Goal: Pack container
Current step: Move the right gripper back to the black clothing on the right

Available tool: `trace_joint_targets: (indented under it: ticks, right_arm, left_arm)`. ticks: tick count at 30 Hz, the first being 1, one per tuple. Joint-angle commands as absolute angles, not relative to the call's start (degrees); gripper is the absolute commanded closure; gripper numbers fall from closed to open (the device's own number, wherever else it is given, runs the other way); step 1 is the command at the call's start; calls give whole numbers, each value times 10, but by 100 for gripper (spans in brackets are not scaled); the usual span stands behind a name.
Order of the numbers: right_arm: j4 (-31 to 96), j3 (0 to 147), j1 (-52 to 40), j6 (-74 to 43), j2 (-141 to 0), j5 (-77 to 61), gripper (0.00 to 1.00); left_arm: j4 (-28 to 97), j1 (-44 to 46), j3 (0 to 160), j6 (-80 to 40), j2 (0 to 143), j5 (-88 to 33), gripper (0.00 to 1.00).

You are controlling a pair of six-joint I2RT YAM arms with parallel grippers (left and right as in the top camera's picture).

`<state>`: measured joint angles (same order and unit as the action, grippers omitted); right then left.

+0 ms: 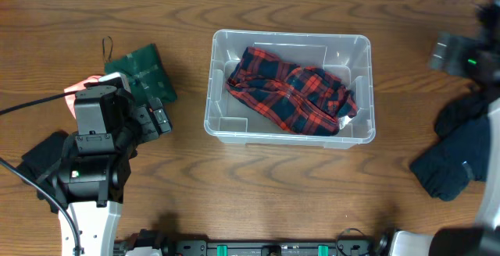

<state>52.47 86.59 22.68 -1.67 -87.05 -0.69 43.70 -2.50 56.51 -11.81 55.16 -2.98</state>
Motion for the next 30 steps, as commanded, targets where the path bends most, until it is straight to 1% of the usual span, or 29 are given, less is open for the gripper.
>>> trace_joint_targets:
  ticks: [1, 4, 6, 11, 14, 18, 24, 30]
  right_arm:
    - [512, 834, 315, -59, -901, -56, 1]
    - [505, 831, 380, -35, -928, -69, 1]
    - [505, 831, 409, -36, -943, -39, 1]
    - [521, 831, 460, -117, -985, 105, 1]
    - [514, 831, 485, -120, -1011, 109, 1]
    - [482, 831, 517, -93, -1043, 82, 1]
    - [392, 831, 559, 13, -1080, -40, 1]
    - [334, 831, 581, 86, -1123, -64, 1]
  left_arm:
    - [439, -23, 579, -119, 554, -25, 2]
    - [440, -23, 579, -119, 554, -25, 2]
    - [440, -23, 579, -119, 554, -25, 2]
    - [440, -23, 579, -119, 554, -25, 2]
    - [440, -23, 579, -119, 554, -25, 2]
    - [443, -23, 579, -119, 554, -25, 2]
    - [449, -23, 579, -119, 554, -25, 2]
    - [449, -23, 579, -119, 554, -25, 2]
